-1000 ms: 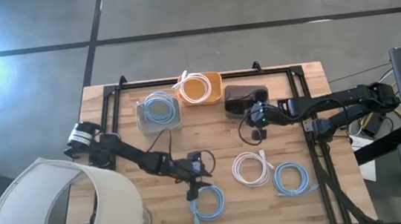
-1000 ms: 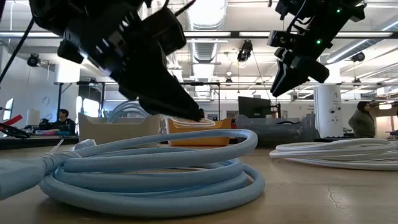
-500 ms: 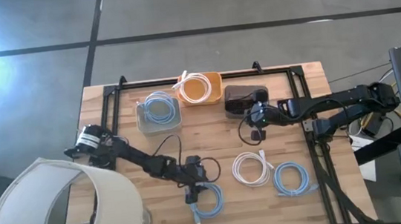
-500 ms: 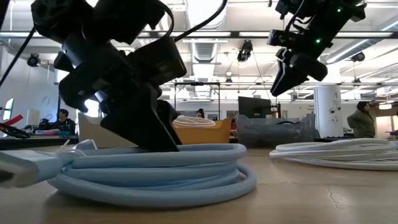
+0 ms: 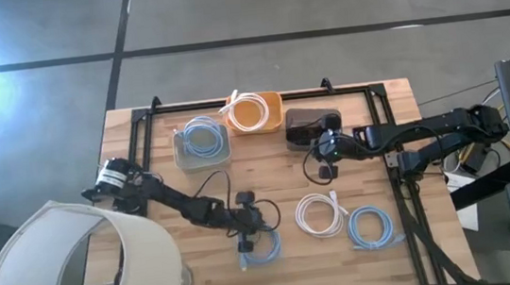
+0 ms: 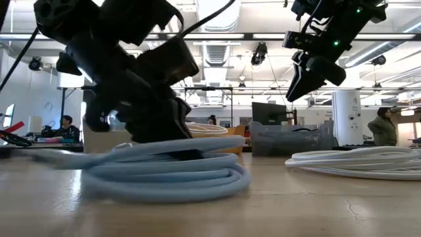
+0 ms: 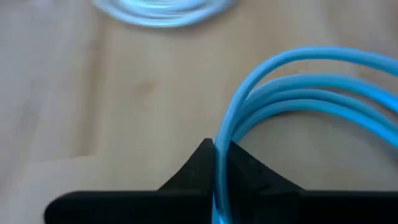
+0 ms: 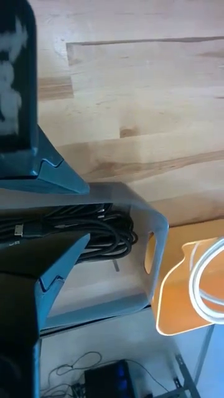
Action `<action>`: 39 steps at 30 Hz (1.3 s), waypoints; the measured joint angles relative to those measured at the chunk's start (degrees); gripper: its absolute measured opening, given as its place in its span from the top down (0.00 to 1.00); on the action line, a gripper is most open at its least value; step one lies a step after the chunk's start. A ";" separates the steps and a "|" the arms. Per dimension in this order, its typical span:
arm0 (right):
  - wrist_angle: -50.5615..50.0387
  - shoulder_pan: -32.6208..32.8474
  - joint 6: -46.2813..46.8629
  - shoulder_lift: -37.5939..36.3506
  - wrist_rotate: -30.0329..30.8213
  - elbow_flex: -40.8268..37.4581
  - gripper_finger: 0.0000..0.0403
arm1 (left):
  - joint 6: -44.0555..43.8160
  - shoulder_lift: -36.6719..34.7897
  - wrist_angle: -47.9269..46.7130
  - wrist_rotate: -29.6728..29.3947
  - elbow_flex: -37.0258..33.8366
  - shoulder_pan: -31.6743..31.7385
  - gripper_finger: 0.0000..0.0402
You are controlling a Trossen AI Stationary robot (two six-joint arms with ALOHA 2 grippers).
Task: Pick & Place USB Port
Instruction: Put the left light blue hdmi cable into the gray bin
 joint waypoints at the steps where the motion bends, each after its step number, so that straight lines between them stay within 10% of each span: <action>1: 0.04 0.00 0.00 0.00 -0.59 0.00 0.75 | -0.06 -0.35 -0.34 -2.12 0.00 0.19 0.95; 8: 0.11 0.00 0.00 0.00 -5.59 0.00 0.77 | 3.45 -7.33 -3.68 -14.63 -0.19 0.41 0.93; 18: 2.42 0.00 -0.41 0.00 -5.78 0.02 0.80 | 4.48 -22.03 -19.42 -53.54 -0.38 1.47 0.92; 39: 3.04 -0.02 -0.64 0.00 -5.78 0.02 0.82 | -2.52 -32.86 -34.48 -65.59 -1.30 22.22 0.93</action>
